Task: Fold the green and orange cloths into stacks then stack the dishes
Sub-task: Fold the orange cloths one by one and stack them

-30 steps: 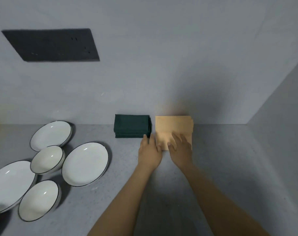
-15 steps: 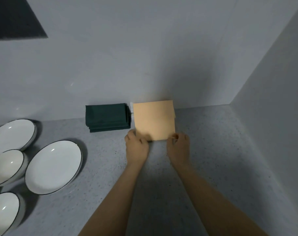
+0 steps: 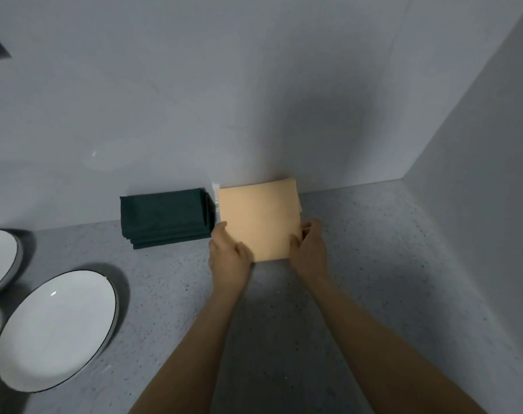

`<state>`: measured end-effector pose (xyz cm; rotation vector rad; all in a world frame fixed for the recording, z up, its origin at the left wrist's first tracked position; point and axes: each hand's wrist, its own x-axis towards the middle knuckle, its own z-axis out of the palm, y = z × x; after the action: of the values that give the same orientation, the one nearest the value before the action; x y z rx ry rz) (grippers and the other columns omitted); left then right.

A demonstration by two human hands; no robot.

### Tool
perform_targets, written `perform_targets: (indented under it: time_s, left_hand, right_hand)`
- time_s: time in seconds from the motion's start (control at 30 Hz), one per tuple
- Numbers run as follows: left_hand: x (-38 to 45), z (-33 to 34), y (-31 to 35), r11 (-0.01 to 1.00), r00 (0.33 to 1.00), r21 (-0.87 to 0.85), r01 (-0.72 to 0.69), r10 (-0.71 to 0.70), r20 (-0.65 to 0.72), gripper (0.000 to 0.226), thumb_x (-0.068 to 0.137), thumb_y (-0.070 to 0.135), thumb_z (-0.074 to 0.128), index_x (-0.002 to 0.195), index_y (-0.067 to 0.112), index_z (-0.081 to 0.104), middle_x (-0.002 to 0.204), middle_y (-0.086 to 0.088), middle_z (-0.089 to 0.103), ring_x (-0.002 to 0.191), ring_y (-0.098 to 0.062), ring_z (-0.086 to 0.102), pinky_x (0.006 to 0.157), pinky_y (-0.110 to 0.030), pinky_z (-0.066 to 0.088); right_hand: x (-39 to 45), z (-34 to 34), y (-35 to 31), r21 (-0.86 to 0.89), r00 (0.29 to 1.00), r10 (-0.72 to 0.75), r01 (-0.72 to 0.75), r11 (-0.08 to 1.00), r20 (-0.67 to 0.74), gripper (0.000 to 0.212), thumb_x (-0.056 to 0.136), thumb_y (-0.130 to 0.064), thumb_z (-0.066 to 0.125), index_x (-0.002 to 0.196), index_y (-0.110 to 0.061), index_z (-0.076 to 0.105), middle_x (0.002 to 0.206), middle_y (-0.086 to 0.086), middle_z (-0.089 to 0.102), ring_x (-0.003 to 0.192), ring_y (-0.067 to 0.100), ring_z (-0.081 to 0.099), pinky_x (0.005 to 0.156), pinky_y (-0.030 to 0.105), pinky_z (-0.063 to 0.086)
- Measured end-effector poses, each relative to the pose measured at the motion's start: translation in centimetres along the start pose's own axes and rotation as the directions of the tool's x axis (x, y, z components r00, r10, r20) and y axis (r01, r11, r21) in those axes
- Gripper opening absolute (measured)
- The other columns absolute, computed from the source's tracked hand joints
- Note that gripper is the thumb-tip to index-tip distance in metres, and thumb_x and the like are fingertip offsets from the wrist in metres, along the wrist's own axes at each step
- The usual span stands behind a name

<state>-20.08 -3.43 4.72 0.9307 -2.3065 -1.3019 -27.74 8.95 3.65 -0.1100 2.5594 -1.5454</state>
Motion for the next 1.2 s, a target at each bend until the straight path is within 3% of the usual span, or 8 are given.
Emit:
perform_targets:
  time_s: [0.17, 0.3, 0.47, 0.63, 0.83, 0.93, 1.07, 1.2]
  left_hand:
    - [-1.0, -1.6, 0.5, 0.983, 0.983, -0.019, -0.183, 0.183, -0.006, 0.036, 0.095, -0.003, 0.045, 0.128, 0.011, 0.046, 0.118, -0.002, 0.034, 0.089, 0.015, 0.045, 0.073, 0.005, 0.032]
    - [-3.2, -3.4, 0.3, 0.962, 0.962, 0.004, -0.272, 0.272, -0.029, 0.028, 0.094, -0.001, 0.050, 0.120, 0.009, 0.055, 0.110, 0.000, 0.036, 0.093, -0.008, 0.050, 0.090, -0.016, 0.043]
    - [-9.2, -5.3, -1.7, 0.952, 0.951, 0.011, -0.307, 0.306, 0.043, 0.030, 0.091, 0.018, 0.055, 0.121, 0.011, 0.054, 0.108, -0.001, 0.035, 0.094, 0.006, 0.042, 0.080, -0.002, 0.038]
    - [-12.9, -6.6, -4.9, 0.954, 0.903, 0.229, -0.194, 0.082, 0.423, 0.079, 0.076, 0.033, 0.077, 0.139, 0.014, 0.032, 0.143, -0.005, 0.008, 0.128, -0.014, 0.022, 0.104, -0.017, 0.024]
    - [-11.9, -7.1, -6.5, 0.870, 0.923, 0.346, -0.350, 0.258, 0.286, 0.031, 0.089, 0.023, 0.061, 0.118, 0.019, 0.050, 0.131, -0.021, 0.048, 0.108, -0.032, 0.056, 0.090, -0.048, 0.052]
    - [-10.6, -7.6, -7.0, 0.692, 0.801, 0.425, -0.584, 0.405, 0.441, 0.019, 0.075, 0.030, 0.068, 0.086, 0.014, 0.070, 0.130, -0.019, 0.056, 0.112, -0.040, 0.056, 0.091, -0.049, 0.046]
    - [-9.0, -8.7, -6.3, 0.587, 0.655, 0.366, -0.723, 0.413, 0.633, 0.036, 0.084, 0.035, 0.043, 0.084, 0.014, 0.072, 0.097, -0.005, 0.071, 0.099, -0.030, 0.065, 0.093, -0.043, 0.049]
    - [-8.2, -9.5, -5.6, 0.794, 0.807, 0.369, -0.483, 0.241, 0.539, 0.030, 0.096, 0.036, 0.045, 0.101, 0.015, 0.066, 0.086, -0.004, 0.067, 0.075, -0.019, 0.060, 0.063, -0.024, 0.041]
  right_hand:
    - [-1.5, -1.0, -0.5, 0.080, 0.991, -0.133, 0.132, 0.988, 0.003, 0.026, 0.092, -0.002, 0.051, 0.108, -0.019, 0.040, 0.096, -0.001, 0.047, 0.085, 0.013, 0.048, 0.069, 0.014, 0.038]
    - [-4.5, -2.8, -0.6, 0.016, 0.973, -0.231, 0.231, 0.973, 0.000, 0.023, 0.092, -0.001, 0.052, 0.110, -0.014, 0.055, 0.104, -0.004, 0.050, 0.087, 0.001, 0.048, 0.076, 0.001, 0.035]
    - [-10.3, -4.5, 0.8, -0.033, 0.984, -0.160, 0.163, 0.986, 0.072, 0.023, 0.089, 0.001, 0.058, 0.100, -0.017, 0.067, 0.094, -0.003, 0.051, 0.084, 0.002, 0.051, 0.077, 0.004, 0.040]
    - [-13.1, -6.1, 2.0, -0.181, 0.898, 0.184, -0.120, 0.976, 0.401, 0.037, 0.091, -0.023, 0.061, 0.127, -0.020, 0.054, 0.129, 0.003, 0.046, 0.109, 0.010, 0.044, 0.091, 0.015, 0.033]
    - [-13.3, -6.3, 2.1, -0.401, 0.784, 0.242, 0.010, 0.916, 0.572, 0.089, 0.073, -0.034, 0.078, 0.145, -0.020, 0.029, 0.136, 0.007, 0.024, 0.121, 0.020, 0.036, 0.103, 0.027, 0.034]
    - [-13.2, -6.4, 2.1, -0.563, 0.821, 0.095, 0.297, 0.771, 0.563, 0.066, 0.081, -0.031, 0.067, 0.140, -0.019, 0.039, 0.142, 0.009, 0.024, 0.124, 0.023, 0.034, 0.104, 0.028, 0.032]
    - [-11.9, -6.8, 2.1, -0.567, 0.765, -0.232, 0.613, 0.550, 0.601, 0.039, 0.080, -0.031, 0.060, 0.115, -0.014, 0.064, 0.146, 0.007, 0.041, 0.139, 0.028, 0.030, 0.117, 0.046, 0.018]
    - [-10.8, -7.3, 1.6, -0.507, 0.796, -0.068, 0.446, 0.738, 0.601, 0.029, 0.092, -0.023, 0.053, 0.114, -0.006, 0.063, 0.125, 0.012, 0.060, 0.121, 0.025, 0.049, 0.114, 0.031, 0.019]
